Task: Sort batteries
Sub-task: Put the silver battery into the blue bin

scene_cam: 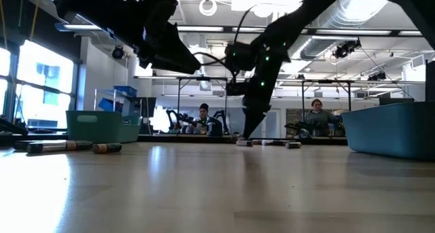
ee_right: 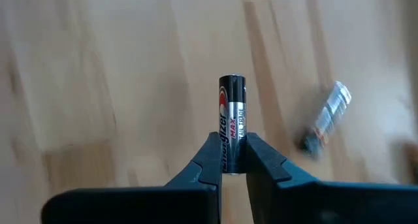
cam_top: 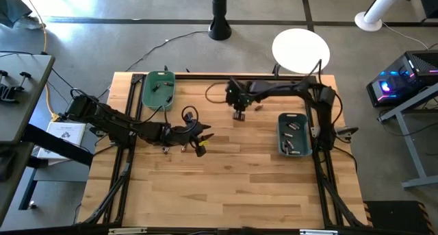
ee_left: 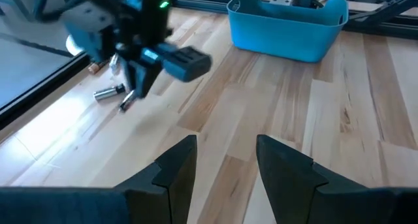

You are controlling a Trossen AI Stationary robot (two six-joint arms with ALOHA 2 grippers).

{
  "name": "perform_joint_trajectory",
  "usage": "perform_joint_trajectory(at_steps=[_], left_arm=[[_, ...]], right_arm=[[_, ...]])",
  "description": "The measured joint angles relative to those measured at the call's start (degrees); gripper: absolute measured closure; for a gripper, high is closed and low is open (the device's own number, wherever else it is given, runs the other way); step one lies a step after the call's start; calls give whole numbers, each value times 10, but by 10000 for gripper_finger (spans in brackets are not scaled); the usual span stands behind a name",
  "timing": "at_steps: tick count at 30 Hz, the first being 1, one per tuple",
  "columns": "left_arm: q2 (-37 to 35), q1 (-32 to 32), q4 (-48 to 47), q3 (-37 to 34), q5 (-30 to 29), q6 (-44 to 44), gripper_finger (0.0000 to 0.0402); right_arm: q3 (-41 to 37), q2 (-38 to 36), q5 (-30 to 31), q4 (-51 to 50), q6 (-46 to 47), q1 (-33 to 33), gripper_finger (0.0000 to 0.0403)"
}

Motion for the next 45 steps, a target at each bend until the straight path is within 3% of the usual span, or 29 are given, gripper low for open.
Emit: perform_joint_trajectory(at_steps=[3,7,13,18,23,30,38,45], left_arm=[[0,-5,0,0,0,0,248],[0,-14,1,0,-4,0,248],[0,-16,1,0,-5,5,248],[0,-11,17,0,-6,17,248],[0,-7,60,0,-6,52,248],[0,-7,66,0,4,67,248],[0,-7,66,0,17,67,248],[0,-7,66,0,17,62,248]], right_arm=[[-39,-48,69,-8,38,37,382],[-135,-150,107,-4,120,87,382],[-252,-327,219,-98,358,197,382],[-264,-422,174,-268,682,296,382],[-267,-420,117,-375,862,354,382],[-360,-405,7,-352,886,339,382],[-397,-406,-5,-263,823,291,374],[-397,-406,8,-264,786,255,365]])
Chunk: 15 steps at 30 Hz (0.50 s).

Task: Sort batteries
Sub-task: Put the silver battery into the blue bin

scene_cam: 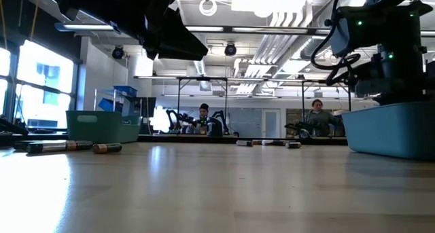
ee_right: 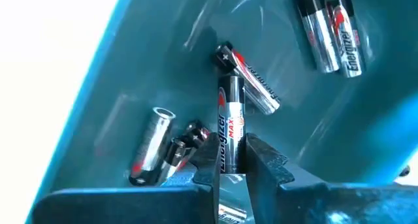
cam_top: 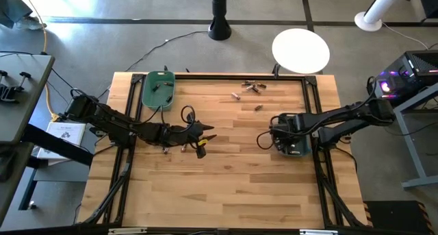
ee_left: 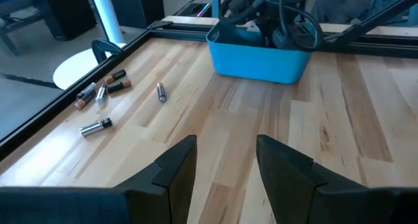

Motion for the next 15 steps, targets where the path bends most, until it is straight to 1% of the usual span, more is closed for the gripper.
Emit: perform_joint_trajectory(at_steps=[5,12,15], left_arm=[[0,0,0,0,0,-1,248],[0,0,0,0,0,-1,248],[0,0,0,0,0,-2,248]], right_arm=[[0,0,17,-2,-6,0,349],[0,0,40,-4,-7,0,290],[0,0,51,-16,-7,0,272]])
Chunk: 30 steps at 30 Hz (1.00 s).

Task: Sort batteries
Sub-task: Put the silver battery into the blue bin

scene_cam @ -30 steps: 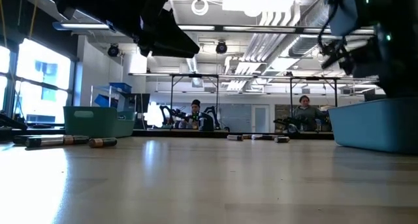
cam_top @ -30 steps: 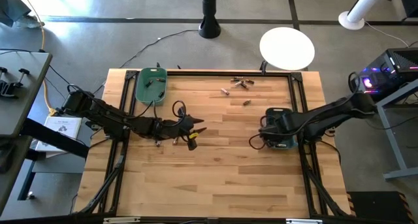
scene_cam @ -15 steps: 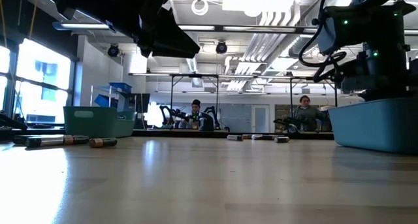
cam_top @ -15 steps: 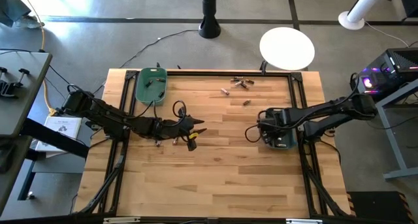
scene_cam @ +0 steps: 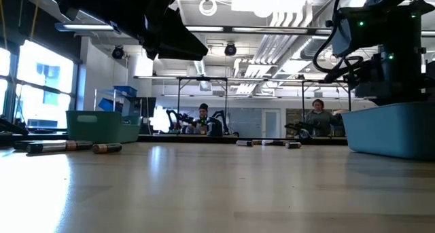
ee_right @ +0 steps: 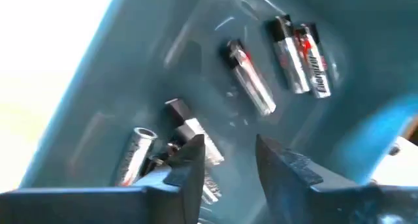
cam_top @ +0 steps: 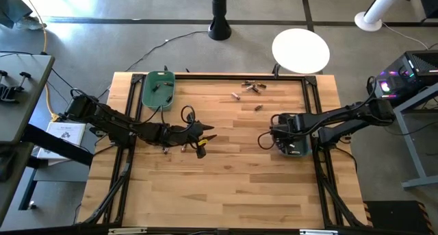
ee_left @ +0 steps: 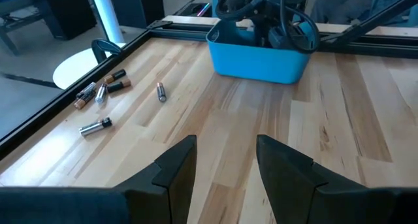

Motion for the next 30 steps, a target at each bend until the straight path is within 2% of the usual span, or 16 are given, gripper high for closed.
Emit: perform_joint_trajectory(at_steps=[4,9,12,15,19,23,26,30], left_arm=[[0,0,0,0,0,0,248],[0,2,0,0,2,-1,248],[0,11,0,0,3,-15,248],[0,27,1,0,3,-32,248],[1,58,2,0,2,-52,248],[21,110,51,4,-25,-22,248],[33,184,14,46,70,0,248],[81,276,-108,142,231,52,248]], right_arm=[[18,0,33,-67,15,9,267],[88,-4,129,-173,56,59,275],[128,-4,199,-181,35,86,277],[146,-4,305,-134,4,102,277],[136,-4,442,31,-60,105,277],[109,-3,465,205,-217,99,277],[99,-3,454,276,-295,101,277],[99,-3,398,276,-331,123,277]])
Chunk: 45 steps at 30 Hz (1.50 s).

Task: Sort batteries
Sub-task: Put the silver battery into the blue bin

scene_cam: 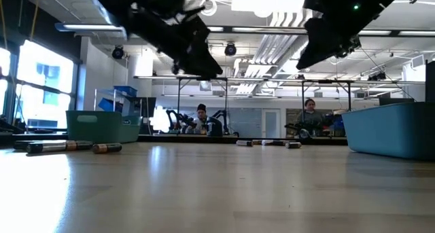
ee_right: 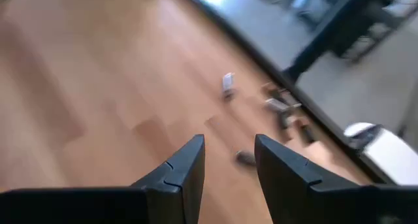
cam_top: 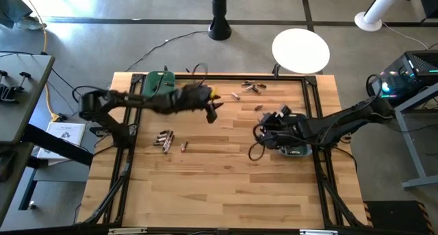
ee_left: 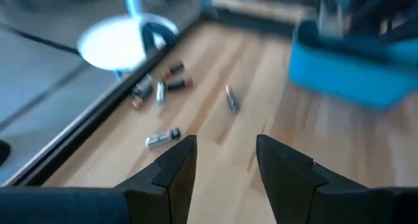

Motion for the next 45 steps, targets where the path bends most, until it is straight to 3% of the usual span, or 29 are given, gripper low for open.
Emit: perform_joint_trajectory(at_steps=[3,7,13,20,27,38,45], left_arm=[[59,45,-90,80,74,100,248],[151,71,-205,192,87,242,246],[279,81,-348,370,72,283,243],[366,95,-404,484,69,374,243],[421,122,-434,548,127,370,243],[447,141,-457,554,202,389,243],[438,142,-528,552,206,348,243]], right_arm=[[0,0,-40,-13,2,25,277],[0,0,-41,-21,34,64,277],[0,6,25,-22,92,104,276],[0,34,32,-22,129,123,276],[0,86,32,-20,138,127,276],[0,130,37,-5,144,125,276],[0,136,85,6,229,68,276]])
